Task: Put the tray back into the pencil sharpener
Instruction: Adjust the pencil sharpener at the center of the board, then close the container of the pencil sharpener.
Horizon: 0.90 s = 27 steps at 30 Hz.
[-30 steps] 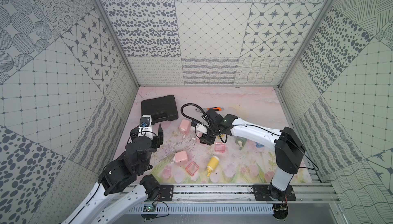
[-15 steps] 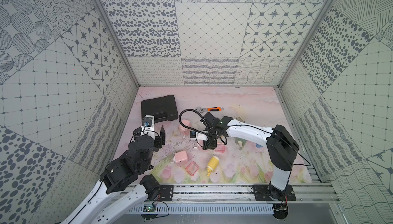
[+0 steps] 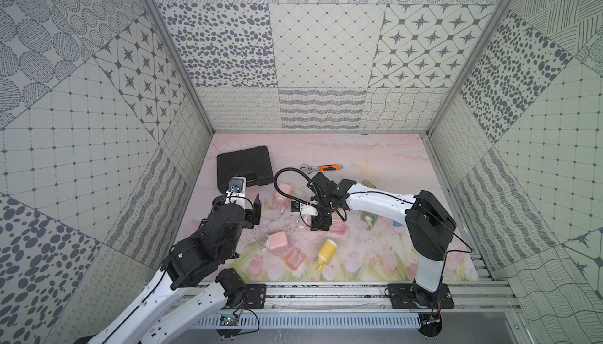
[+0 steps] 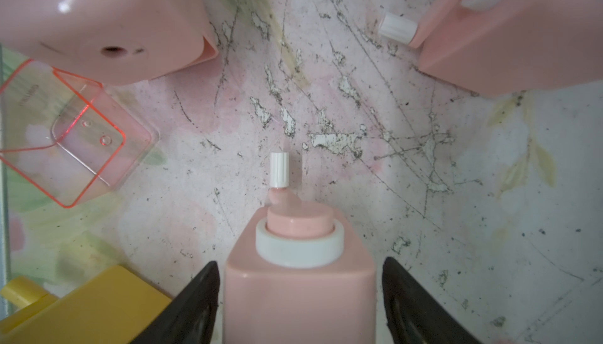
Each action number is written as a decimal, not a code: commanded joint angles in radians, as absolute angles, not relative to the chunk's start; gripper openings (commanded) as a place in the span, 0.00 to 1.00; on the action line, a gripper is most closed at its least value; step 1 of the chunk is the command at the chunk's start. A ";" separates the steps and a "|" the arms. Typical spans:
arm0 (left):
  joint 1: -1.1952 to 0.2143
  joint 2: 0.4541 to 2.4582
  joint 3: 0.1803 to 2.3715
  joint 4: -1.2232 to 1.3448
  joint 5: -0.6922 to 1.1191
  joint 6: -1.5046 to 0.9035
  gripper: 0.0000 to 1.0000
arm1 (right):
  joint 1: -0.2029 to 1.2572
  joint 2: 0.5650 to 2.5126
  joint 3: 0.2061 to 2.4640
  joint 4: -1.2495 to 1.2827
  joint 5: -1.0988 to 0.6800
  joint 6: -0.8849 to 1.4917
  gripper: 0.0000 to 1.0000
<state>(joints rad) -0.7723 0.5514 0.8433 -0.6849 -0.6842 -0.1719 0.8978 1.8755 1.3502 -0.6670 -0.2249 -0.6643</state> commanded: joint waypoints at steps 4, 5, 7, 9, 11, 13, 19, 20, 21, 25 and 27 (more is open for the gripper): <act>-0.770 0.618 0.875 -0.683 -0.496 -0.063 0.88 | 0.886 1.696 1.281 -0.553 -0.328 -0.521 0.83; -0.770 0.623 0.879 -0.681 -0.468 -0.037 0.88 | 0.885 1.651 1.252 -0.508 -0.332 -0.461 0.84; -0.768 0.637 0.890 -0.682 -0.373 0.044 0.89 | 0.884 1.542 1.163 -0.385 -0.272 -0.277 0.84; -0.768 0.663 0.905 -0.690 -0.254 0.137 0.90 | 0.885 1.454 1.095 -0.304 -0.170 -0.062 0.80; -0.767 0.704 0.908 -0.690 -0.143 0.244 0.92 | 0.885 1.383 1.032 -0.263 -0.016 0.180 0.76; -0.765 0.774 0.908 -0.693 -0.052 0.353 0.92 | 0.884 1.335 0.996 -0.332 0.175 0.474 0.71; -0.761 1.015 0.957 -0.712 0.104 0.511 0.93 | 0.854 1.327 0.968 -0.623 0.261 0.917 0.70; -0.759 1.037 0.972 -0.701 0.121 0.515 0.93 | 0.842 1.325 0.963 -0.638 0.239 0.939 0.70; -0.756 1.053 0.984 -0.679 0.134 0.522 0.94 | 0.837 1.321 0.951 -0.641 0.230 0.954 0.70; -0.736 1.079 0.971 -0.593 0.186 0.545 0.95 | 0.835 1.299 0.912 -0.613 0.244 0.958 0.69; -0.717 1.080 0.947 -0.548 0.208 0.556 0.95 | 0.828 1.298 0.926 -0.621 0.248 0.915 0.69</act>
